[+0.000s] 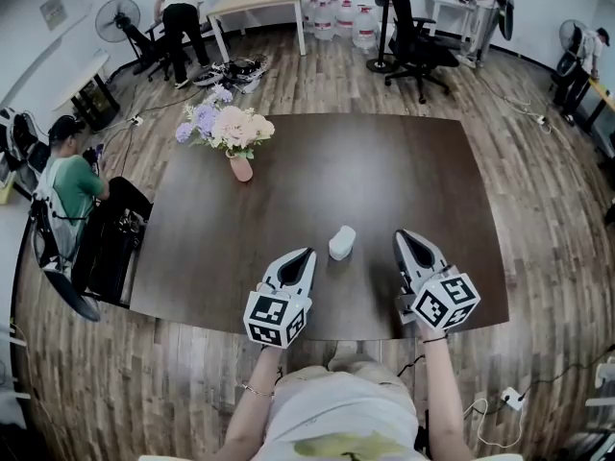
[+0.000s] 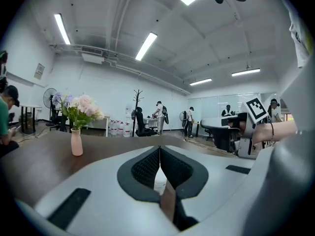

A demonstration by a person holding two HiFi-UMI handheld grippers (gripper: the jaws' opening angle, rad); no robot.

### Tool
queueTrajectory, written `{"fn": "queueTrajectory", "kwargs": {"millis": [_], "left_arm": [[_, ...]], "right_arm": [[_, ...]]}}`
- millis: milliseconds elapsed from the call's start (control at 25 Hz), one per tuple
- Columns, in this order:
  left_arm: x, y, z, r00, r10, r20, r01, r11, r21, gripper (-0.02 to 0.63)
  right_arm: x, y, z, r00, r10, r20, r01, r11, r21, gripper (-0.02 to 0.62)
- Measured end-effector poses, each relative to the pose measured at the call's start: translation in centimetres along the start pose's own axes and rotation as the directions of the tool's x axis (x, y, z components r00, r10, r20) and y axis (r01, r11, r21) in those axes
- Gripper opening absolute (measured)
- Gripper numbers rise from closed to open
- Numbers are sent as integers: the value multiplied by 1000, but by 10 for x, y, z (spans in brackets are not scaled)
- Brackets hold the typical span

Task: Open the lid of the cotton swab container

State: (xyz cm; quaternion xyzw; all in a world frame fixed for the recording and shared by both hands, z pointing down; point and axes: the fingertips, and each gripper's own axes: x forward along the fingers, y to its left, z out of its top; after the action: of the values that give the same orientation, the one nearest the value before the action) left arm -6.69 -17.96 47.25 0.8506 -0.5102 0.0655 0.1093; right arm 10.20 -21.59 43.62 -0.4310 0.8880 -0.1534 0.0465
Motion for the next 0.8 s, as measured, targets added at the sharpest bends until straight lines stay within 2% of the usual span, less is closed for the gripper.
{"fn": "queueTrajectory", "kwargs": {"millis": [320,640,680,720,800], "left_arm": [[25,2,-46,997,-4,-73,2,1000,-28,26],[48,8,-89,978,-56,-199,50,998,-37,29],[52,7,-94,976,-66,-209,58,997,-44,48],[56,5,-99,973,-79,-218,70,996,-50,101],[66,1,-109,965,-102,-240,94,995,-43,144]], "right_arm": [[17,-14,-34,995,49,-89,-46,998,38,21],[34,-20,-69,988,37,-149,-22,995,101,20],[35,-21,-72,988,34,-153,-17,994,107,20],[34,-22,-75,987,29,-158,-12,994,113,20],[33,-25,-78,986,18,-163,2,993,119,21]]}}
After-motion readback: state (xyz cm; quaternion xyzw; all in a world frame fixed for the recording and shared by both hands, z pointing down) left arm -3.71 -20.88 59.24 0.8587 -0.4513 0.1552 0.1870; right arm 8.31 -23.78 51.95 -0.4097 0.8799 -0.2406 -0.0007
